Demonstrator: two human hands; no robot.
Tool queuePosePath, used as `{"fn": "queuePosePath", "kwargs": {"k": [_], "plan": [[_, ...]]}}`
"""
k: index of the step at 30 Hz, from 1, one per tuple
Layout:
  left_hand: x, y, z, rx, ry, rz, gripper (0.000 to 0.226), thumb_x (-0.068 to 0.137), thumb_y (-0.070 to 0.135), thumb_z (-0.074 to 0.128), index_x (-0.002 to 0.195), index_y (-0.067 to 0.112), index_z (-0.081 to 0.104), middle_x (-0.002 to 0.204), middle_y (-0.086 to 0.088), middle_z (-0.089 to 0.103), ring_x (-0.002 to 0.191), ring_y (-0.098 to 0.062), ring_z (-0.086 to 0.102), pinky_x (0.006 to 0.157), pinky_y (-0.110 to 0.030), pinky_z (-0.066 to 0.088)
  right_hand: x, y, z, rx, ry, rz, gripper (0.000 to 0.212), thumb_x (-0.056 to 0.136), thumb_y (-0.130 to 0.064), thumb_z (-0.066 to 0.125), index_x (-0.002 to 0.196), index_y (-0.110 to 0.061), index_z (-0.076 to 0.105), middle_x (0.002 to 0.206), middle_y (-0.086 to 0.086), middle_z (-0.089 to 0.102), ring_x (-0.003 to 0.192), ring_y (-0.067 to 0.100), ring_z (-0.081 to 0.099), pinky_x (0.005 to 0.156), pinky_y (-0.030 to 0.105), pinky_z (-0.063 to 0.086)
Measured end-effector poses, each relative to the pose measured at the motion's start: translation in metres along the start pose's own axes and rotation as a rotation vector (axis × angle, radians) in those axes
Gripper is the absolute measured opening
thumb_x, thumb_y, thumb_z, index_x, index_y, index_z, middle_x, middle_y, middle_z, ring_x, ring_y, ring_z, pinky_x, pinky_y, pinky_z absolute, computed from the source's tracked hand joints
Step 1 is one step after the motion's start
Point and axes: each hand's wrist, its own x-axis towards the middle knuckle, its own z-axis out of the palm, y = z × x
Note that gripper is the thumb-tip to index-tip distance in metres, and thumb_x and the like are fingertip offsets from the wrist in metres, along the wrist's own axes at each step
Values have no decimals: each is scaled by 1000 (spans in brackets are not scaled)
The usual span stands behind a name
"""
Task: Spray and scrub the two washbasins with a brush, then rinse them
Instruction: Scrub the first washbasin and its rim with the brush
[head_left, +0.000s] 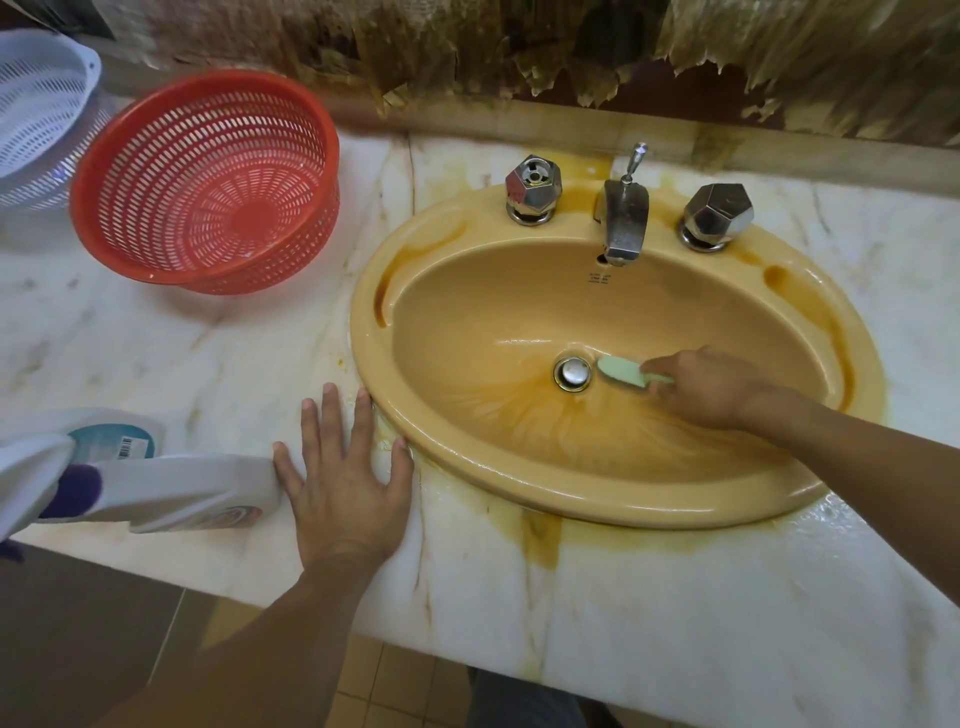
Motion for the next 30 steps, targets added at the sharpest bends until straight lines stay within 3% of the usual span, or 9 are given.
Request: {"fn": "queuePosePath", "kwargs": {"k": [4, 8, 13, 17, 22, 25, 26, 29, 30], "plan": [[0, 0, -1, -6, 0, -2, 71, 99, 61, 23, 164, 33, 16, 173, 4, -2, 158, -16, -11, 126, -57, -3, -18, -5, -5, 106, -285, -102, 30, 97, -41, 59, 126, -47, 66, 131, -3, 63, 112, 19, 57, 93, 30, 45], [0, 1, -2, -12, -3, -4, 71, 99, 61, 23, 164, 33, 17, 173, 4, -3, 158, -15, -12, 126, -56, -4, -22, 8, -17, -280, -1, 47, 42, 97, -39, 43, 136, -43, 57, 123, 2, 62, 108, 25, 61, 86, 35, 51], [0, 1, -3, -18, 5, -1, 71, 99, 61, 23, 164, 33, 17, 173, 4, -1, 159, -16, -10, 126, -56, -3, -40, 4, -21, 39, -431, -90, 27, 93, -42, 60, 116, -48, 71, 97, 0, 71, 85, 23, 64, 85, 44, 56], [0, 0, -3, -25, 14, -3, 69, 101, 59, 29, 164, 33, 18, 173, 3, 0, 159, -16, -8, 126, -57, -1, -41, 14, -28, -257, -89, 36, 36, 97, -42, 48, 130, -45, 62, 130, -2, 62, 116, 22, 60, 89, 33, 49], [0, 1, -4, -25, 10, -6, 66, 103, 55, 37, 163, 33, 18, 173, 3, 0, 159, -16, -9, 126, -57, -1, -52, 8, -26, 64, -431, -66, 22, 95, -40, 61, 112, -45, 74, 82, 3, 70, 71, 18, 60, 73, 29, 54], [0, 1, -4, -34, 15, -4, 66, 104, 56, 36, 163, 34, 18, 173, 4, 0, 159, -16, -9, 126, -57, -2, -48, 15, -28, -217, -127, 16, 31, 96, -41, 52, 123, -42, 68, 119, 0, 69, 105, 22, 64, 83, 31, 50], [0, 0, -4, -33, 14, -4, 66, 103, 56, 36, 163, 34, 19, 173, 4, 0, 159, -16, -9, 126, -57, -2, -46, 15, -25, -222, -109, 17, 31, 97, -42, 52, 125, -42, 67, 123, 0, 67, 109, 22, 62, 85, 31, 48], [-1, 0, -4, -37, 14, -6, 66, 104, 56, 36, 163, 34, 18, 173, 4, 0, 158, -15, -10, 126, -57, -2, -46, 6, -21, 65, -390, -35, 24, 96, -41, 60, 116, -46, 72, 91, 2, 69, 78, 21, 59, 75, 38, 51], [-1, 0, -4, -40, 16, -4, 66, 104, 55, 36, 163, 34, 18, 173, 4, 0, 158, -15, -10, 126, -57, -2, -44, 5, -21, 61, -382, -35, 24, 96, -41, 60, 116, -46, 72, 92, 2, 69, 79, 22, 58, 77, 40, 52]]}}
